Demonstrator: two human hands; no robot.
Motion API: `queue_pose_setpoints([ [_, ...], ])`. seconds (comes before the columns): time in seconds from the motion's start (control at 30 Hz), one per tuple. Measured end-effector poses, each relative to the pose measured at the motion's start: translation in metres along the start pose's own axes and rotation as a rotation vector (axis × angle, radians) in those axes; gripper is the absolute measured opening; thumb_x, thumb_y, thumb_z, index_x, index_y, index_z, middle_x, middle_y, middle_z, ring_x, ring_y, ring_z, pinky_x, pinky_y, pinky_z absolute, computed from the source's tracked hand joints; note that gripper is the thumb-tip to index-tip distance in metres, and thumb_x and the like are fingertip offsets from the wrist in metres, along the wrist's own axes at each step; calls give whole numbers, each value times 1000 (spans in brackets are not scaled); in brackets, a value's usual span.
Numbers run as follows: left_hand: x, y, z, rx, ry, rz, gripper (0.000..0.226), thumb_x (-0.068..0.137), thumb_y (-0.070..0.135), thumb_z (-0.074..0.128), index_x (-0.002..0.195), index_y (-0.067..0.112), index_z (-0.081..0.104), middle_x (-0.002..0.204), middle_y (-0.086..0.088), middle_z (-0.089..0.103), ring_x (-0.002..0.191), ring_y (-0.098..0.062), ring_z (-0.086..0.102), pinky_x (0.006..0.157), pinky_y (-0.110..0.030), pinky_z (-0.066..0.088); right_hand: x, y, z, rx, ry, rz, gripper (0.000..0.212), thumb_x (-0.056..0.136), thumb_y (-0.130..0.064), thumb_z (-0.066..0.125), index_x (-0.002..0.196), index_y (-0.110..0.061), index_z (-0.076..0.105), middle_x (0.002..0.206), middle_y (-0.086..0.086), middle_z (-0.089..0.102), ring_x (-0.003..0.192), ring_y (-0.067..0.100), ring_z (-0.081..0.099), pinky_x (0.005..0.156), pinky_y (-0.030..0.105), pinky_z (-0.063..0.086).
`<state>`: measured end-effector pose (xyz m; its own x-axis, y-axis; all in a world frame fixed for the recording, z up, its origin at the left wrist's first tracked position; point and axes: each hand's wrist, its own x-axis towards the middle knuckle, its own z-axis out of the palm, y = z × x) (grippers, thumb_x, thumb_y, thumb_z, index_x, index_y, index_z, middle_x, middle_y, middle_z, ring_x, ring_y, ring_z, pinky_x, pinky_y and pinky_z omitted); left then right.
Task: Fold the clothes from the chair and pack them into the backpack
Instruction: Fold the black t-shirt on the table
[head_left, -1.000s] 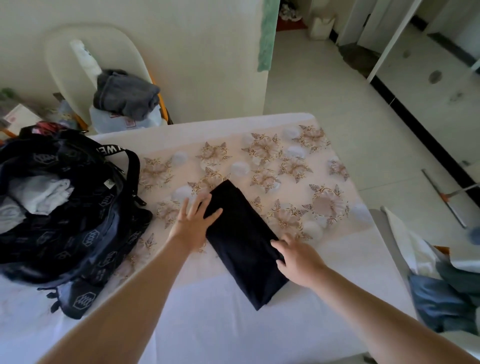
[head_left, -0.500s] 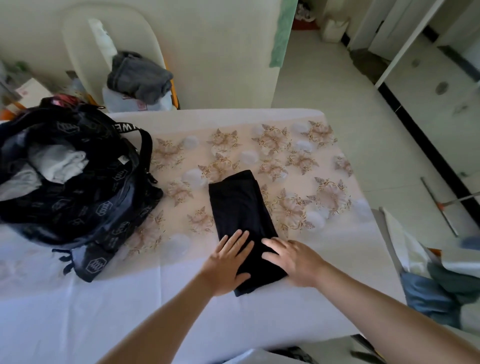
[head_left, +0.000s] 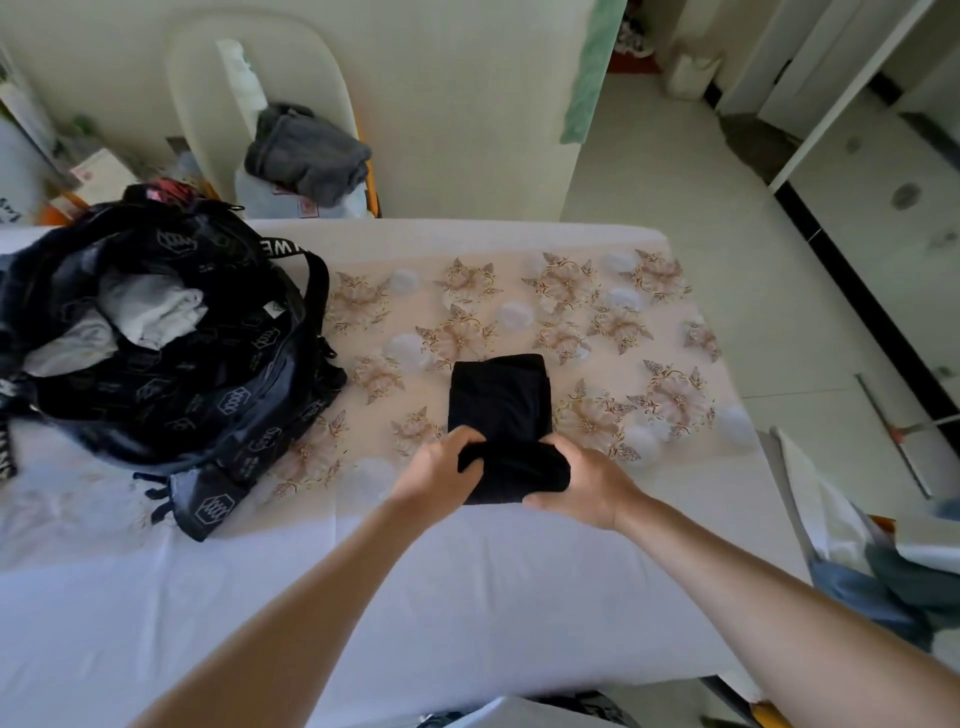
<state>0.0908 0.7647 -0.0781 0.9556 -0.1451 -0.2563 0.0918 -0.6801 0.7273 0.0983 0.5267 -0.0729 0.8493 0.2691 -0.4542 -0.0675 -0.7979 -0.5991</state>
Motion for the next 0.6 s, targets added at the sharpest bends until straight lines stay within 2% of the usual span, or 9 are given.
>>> queue_pose_setpoints([
  [0.1,19,7,-2,34,98,34,30,95,26,59,124,27,56,113,5,67,98,-15,63,84,-33,53,16,3,3,46,130,71,28,87,-40,70,110,-28,60,93,-11,65,88,15,64,69,26,46],
  [0.2,19,12,15,356,363,503,32,93,16,60,125,15,60,121,-2,60,109,-24,57,91,-38,47,33,0,2,61,134,128,30,93,-41,63,116,-23,58,100,-6,64,90,15,61,66,27,43],
  [0.27,16,2,35,590,279,755,32,92,21,57,122,16,62,128,-3,58,118,-26,54,101,-38,40,44,0,3,20,155,142,34,94,-44,61,120,-22,56,102,-6,62,92,16,60,70,29,43],
  [0.33,18,-15,47,726,71,632,52,92,40,50,139,18,51,150,-6,43,139,-29,39,116,-44,24,53,1,7,36,218,199,37,94,-44,63,121,-19,56,105,-2,63,93,20,62,74,30,45],
  [0.4,23,-32,47,808,-83,424,79,91,58,43,156,21,20,165,-5,9,152,-28,5,122,-52,7,59,3,10,67,266,277,39,92,-43,66,120,-19,53,106,-1,64,90,20,61,72,30,45],
  [0.43,26,-38,46,834,-120,390,85,91,62,42,158,24,7,166,-4,-5,152,-27,-7,121,-55,1,58,4,12,47,306,270,40,91,-40,68,120,-19,52,106,-2,61,89,20,61,71,31,45],
  [0.47,29,-42,46,845,-140,386,88,91,64,42,158,26,0,165,-3,-13,151,-26,-14,120,-55,-2,58,7,16,-49,378,186,42,89,-33,72,122,-19,51,108,-2,58,92,21,61,72,32,47],
  [0.53,34,-43,45,846,-153,385,89,92,66,42,157,27,-4,164,-3,-17,150,-25,-18,119,-53,-6,58,16,23,-345,524,-148,43,84,-16,75,123,-16,56,117,3,55,103,26,60,81,37,51],
  [0.6,37,-41,44,854,-106,380,87,92,69,39,158,22,6,165,-8,-5,152,-27,-7,120,-54,-4,57,22,29,-508,585,-485,35,86,-12,68,120,-15,64,125,6,56,112,29,58,94,41,48],
])
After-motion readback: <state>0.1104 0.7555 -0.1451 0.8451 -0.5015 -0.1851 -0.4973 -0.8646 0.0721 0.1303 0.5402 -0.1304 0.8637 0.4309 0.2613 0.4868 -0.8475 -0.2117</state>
